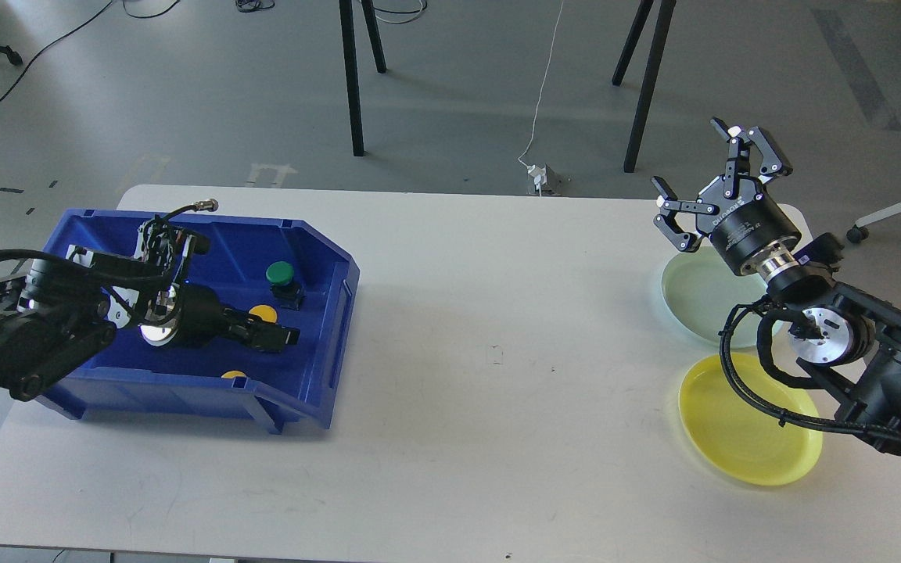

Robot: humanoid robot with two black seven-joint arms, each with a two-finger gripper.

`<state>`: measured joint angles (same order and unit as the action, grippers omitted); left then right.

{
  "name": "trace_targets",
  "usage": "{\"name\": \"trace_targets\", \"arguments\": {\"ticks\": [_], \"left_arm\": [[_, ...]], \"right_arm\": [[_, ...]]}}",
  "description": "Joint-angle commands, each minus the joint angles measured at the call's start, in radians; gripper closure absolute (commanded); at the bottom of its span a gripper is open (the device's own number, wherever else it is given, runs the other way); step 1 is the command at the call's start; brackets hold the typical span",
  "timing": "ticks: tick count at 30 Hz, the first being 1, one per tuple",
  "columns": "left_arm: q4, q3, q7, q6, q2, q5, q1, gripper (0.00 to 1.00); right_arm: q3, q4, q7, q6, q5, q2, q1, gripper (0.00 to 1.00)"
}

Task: Pass button and place on color plate
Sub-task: 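Grasp the yellow button in the bin with the left gripper, then lift the yellow button out of the bin with the left gripper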

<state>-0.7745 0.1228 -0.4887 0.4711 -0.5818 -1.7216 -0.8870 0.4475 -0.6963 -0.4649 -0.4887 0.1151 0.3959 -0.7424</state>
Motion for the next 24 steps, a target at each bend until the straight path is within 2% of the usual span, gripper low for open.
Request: {"name": "trace_targets", "arguments": {"ticks": [1, 16, 19, 24], "left_arm": [[0.001, 0.0, 0.0, -0.014, 0.0, 0.004, -0.001, 0.14], [0.064, -0.003, 0.0, -0.055, 0.036, 0.008, 0.0, 0.15], [0.064, -0.003, 0.0, -0.055, 0.036, 0.007, -0.001, 0.22], [0.064, -0.003, 0.0, -0.057, 0.034, 0.007, -0.001, 0.28]], "right_arm": [[0.0, -0.002, 0.0, 0.0, 0.0, 0.0, 0.003, 0.01], [0.017, -0.002, 0.0, 0.0, 0.0, 0.0, 0.014, 0.01], [0.017, -0.002, 0.0, 0.0, 0.0, 0.0, 0.017, 0.01], [0.017, -0.002, 0.0, 0.0, 0.0, 0.0, 0.021, 0.01]]}}
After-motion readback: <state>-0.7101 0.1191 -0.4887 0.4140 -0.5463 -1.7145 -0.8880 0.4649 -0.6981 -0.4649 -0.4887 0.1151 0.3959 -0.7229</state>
